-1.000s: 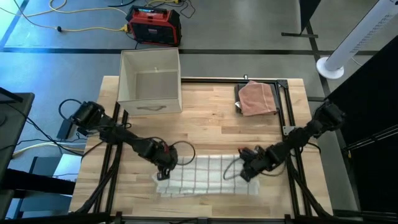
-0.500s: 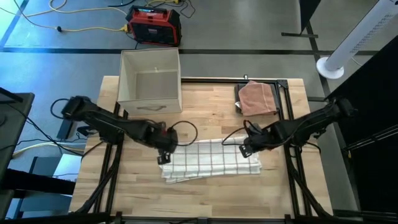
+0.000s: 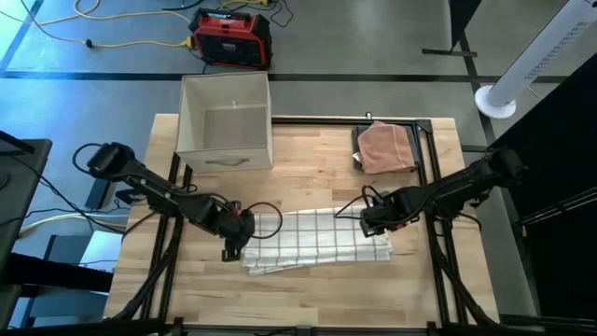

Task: Fold towel
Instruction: Fold the white square towel

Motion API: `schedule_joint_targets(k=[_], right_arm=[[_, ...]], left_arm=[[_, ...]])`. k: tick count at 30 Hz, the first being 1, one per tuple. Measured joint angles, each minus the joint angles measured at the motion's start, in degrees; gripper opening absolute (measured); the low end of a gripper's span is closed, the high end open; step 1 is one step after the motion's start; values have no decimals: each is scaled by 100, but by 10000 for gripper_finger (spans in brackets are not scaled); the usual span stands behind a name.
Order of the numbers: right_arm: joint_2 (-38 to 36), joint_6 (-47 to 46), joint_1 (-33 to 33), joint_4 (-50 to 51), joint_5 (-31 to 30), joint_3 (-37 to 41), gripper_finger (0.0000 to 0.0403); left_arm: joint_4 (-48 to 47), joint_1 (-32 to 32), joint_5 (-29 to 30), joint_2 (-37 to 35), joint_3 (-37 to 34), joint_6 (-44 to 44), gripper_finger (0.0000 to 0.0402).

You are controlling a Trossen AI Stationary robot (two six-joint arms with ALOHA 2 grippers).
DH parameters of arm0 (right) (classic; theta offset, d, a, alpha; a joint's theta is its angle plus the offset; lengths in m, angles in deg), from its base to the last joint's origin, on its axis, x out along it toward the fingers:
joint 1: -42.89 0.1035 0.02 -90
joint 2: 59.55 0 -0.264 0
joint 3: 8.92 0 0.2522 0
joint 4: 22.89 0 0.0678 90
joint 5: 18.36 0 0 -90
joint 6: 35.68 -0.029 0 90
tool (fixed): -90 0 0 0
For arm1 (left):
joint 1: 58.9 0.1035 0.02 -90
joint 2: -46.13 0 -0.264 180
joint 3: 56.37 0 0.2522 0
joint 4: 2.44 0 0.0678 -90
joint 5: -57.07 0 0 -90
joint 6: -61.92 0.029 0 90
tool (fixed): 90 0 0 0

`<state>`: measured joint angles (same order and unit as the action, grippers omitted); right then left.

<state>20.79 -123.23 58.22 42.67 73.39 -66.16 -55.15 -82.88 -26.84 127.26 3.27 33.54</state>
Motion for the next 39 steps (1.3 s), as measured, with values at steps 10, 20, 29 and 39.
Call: schedule_joint_targets(k=[10,20,29,39], right_arm=[[-33,70,3,-815,-298,729,137],[-324,315,7,83,-457,-79,13],[-349,402,120,1243,-1091,-2088,9],[367,1182,-311,-1998,-1151,-2058,9]], left_arm=[[130,16,102,121,-307,-354,153],[808,24,215,289,-453,-688,152],[2536,135,668,1101,-630,-379,152],[4403,849,595,1712,-630,469,152]])
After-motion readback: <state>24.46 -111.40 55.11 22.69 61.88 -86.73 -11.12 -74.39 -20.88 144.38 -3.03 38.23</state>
